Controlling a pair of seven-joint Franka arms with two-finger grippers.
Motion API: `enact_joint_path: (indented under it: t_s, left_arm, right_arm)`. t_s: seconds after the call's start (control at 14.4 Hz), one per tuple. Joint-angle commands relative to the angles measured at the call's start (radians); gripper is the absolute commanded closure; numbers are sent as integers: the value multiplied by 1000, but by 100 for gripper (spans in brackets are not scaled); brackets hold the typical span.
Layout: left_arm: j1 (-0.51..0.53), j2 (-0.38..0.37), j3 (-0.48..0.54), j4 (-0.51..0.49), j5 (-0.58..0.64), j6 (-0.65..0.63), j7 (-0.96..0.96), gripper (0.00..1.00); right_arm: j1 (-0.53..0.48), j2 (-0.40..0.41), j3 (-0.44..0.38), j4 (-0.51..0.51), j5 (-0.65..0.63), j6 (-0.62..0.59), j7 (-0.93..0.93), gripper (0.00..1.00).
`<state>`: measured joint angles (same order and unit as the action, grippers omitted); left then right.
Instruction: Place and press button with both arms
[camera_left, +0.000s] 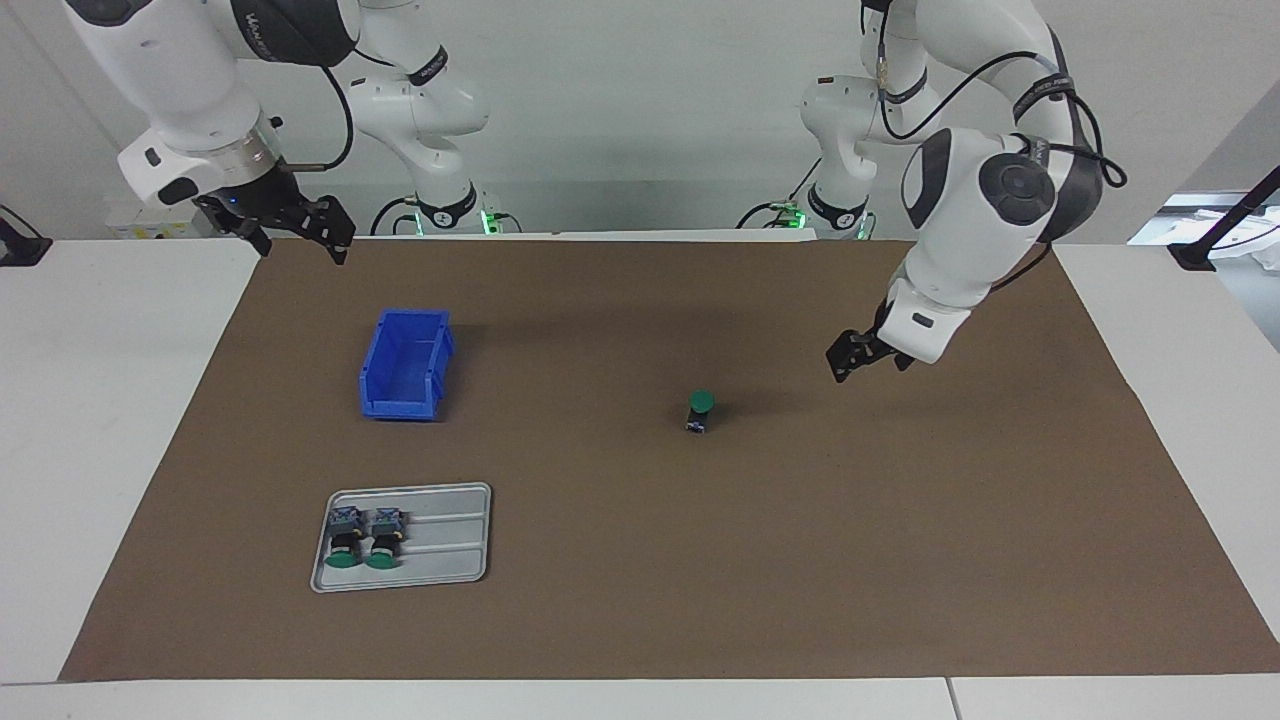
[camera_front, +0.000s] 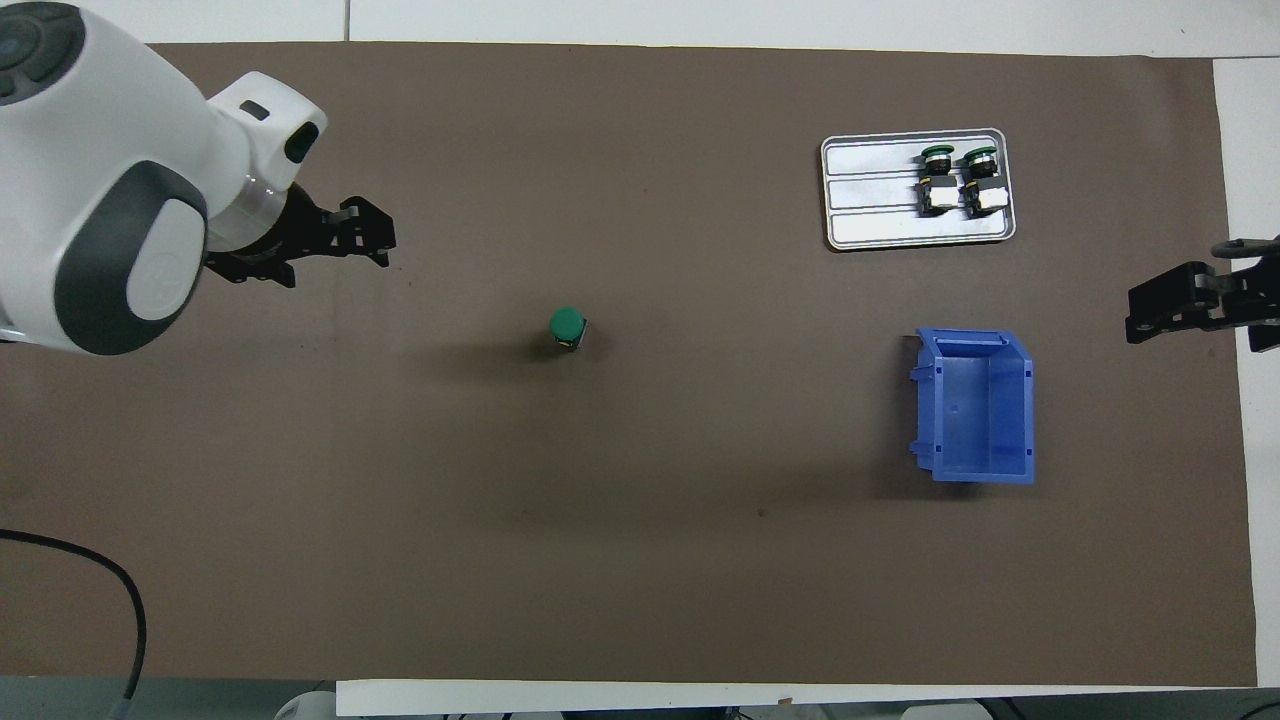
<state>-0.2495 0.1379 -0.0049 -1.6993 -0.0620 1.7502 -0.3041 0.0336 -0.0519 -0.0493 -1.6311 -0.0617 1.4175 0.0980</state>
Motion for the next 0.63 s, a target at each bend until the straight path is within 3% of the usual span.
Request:
enact_joint_path:
  t_s: [0.0,0.56]
  left_arm:
    - [76,-55,-6,-13,19,-78,133,0]
    - [165,-164,-6,-8,21,-224,238,1]
  right_arm:
    - [-3,-11,-3,-16,8,6,-18,2]
    - [-3,-12,-3,-16,8,6,-18,2]
